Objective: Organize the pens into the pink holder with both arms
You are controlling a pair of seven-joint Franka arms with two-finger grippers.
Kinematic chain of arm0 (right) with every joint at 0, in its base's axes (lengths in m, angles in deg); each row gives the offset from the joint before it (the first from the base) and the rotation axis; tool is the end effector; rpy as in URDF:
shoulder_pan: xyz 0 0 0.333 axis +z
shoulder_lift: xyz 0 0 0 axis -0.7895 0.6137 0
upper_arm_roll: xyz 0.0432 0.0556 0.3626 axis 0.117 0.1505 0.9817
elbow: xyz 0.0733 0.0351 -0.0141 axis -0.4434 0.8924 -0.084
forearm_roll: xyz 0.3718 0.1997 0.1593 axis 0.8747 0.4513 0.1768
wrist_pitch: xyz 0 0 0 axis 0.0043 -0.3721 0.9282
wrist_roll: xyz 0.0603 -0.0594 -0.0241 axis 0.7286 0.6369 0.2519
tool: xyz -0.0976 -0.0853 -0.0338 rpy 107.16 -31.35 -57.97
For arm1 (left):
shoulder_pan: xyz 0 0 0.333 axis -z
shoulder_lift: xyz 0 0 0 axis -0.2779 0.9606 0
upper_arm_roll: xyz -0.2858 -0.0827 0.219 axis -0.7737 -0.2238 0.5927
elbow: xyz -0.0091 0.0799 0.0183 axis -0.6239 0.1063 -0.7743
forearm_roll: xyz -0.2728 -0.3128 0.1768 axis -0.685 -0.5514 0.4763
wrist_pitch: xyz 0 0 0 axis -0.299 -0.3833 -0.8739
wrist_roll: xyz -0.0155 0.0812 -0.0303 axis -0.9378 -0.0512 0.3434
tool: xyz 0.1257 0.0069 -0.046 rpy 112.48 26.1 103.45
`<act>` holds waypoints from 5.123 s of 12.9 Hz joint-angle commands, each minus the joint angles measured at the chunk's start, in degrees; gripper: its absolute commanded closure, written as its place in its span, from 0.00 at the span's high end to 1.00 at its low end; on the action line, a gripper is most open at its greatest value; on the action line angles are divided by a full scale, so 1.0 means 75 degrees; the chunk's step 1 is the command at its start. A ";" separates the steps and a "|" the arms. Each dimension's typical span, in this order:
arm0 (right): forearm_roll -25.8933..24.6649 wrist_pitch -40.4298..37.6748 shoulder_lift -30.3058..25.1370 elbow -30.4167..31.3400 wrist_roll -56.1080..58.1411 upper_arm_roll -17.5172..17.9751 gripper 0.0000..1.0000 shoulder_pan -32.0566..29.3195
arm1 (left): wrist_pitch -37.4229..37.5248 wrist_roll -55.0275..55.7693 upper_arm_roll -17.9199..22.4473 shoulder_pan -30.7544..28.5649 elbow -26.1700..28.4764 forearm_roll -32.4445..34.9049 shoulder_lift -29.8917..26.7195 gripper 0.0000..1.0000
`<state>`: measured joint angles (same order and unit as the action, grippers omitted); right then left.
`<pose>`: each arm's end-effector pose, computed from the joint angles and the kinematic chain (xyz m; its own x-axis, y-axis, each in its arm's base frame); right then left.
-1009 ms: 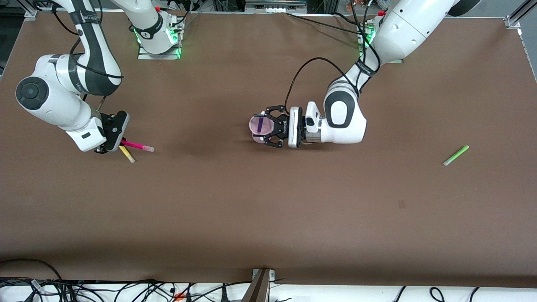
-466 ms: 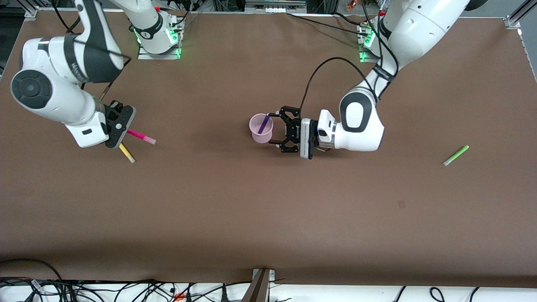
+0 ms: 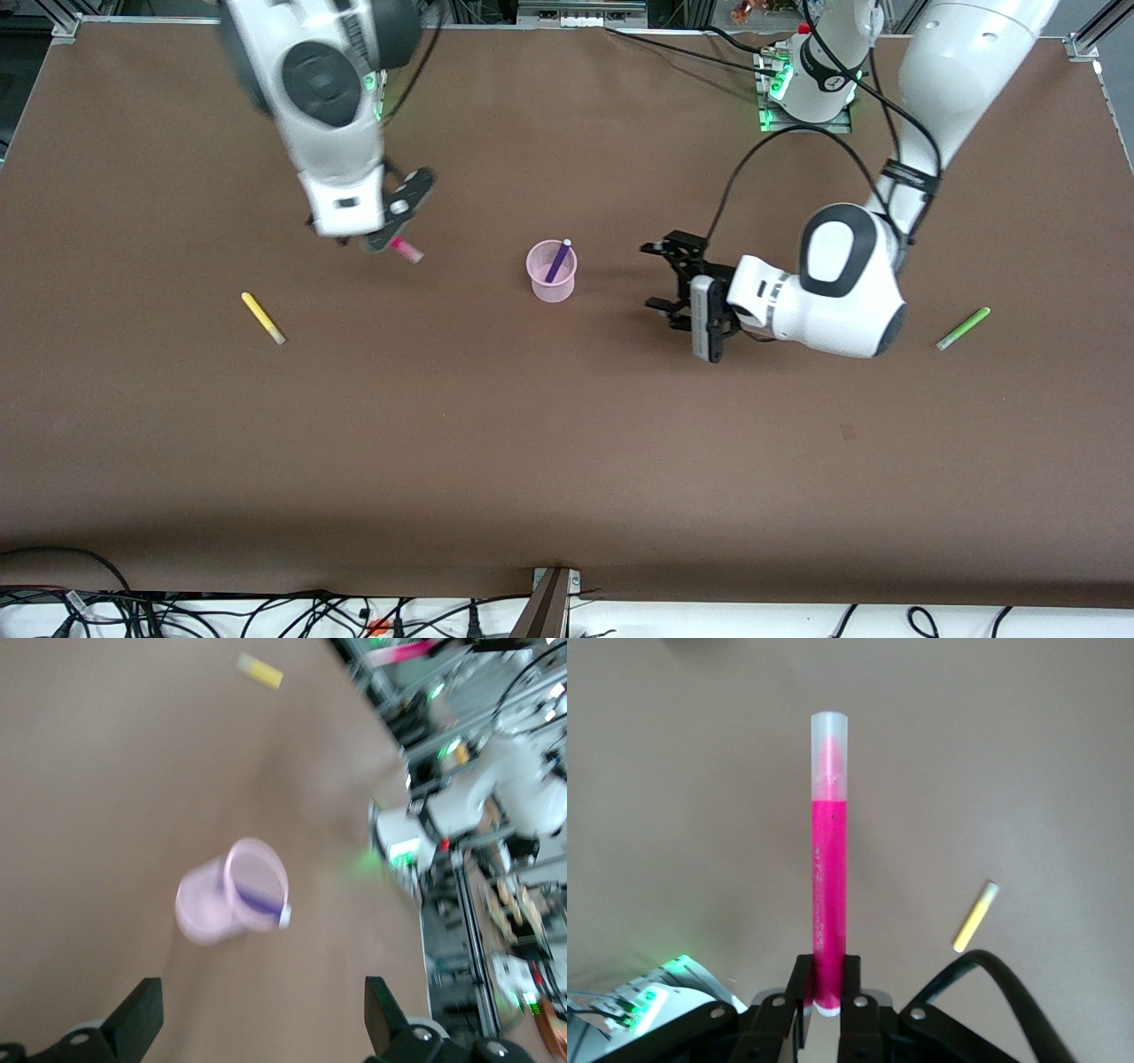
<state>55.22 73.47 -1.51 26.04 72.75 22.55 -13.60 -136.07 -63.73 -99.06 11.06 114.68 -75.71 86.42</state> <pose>0.5337 0.3454 0.4937 0.4767 0.8055 -0.3520 0.8686 -0.4933 0.0471 0.6664 -0.2794 0.3125 0.6267 -0.6939 0.3547 -0.6378 -0.1951 0.7451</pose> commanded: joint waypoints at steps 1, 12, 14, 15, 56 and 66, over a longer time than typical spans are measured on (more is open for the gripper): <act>-0.0572 -0.0291 0.0316 -0.0391 -0.0394 -0.0096 0.01 0.1008 | 0.1195 0.1340 -0.0024 -0.0516 -0.0417 0.1447 -0.0022 1.00; -0.1417 -0.1710 0.3328 -0.3099 -0.3196 -0.0120 0.01 0.2993 | 0.2826 0.6088 -0.0047 -0.0613 -0.1623 0.7403 -0.1110 1.00; -0.1838 -0.1675 0.3632 -0.3111 -0.3079 -0.0108 0.01 0.3215 | 0.3155 0.6163 -0.0059 -0.0659 -0.2184 0.7570 -0.1217 1.00; -0.1980 -0.1663 0.3785 -0.3111 -0.3067 -0.0108 0.01 0.3297 | 0.3168 0.6127 -0.0059 -0.0671 -0.2512 0.7593 -0.1217 1.00; 0.0359 -0.1921 0.1255 -0.3146 0.3034 -0.3852 1.00 0.0815 | 0.1269 0.8072 0.3187 0.0982 0.0133 0.5565 -0.4487 1.00; 0.3712 -0.0726 0.1700 -0.3146 0.0996 -0.5159 0.98 -0.1331 | 0.1398 0.7967 0.3117 0.0982 -0.0043 0.5601 -0.4475 1.00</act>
<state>79.11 67.69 10.47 3.02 88.38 -16.39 -23.35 -126.92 -2.70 -75.65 18.39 115.03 -33.28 53.31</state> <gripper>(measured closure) 0.018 0.000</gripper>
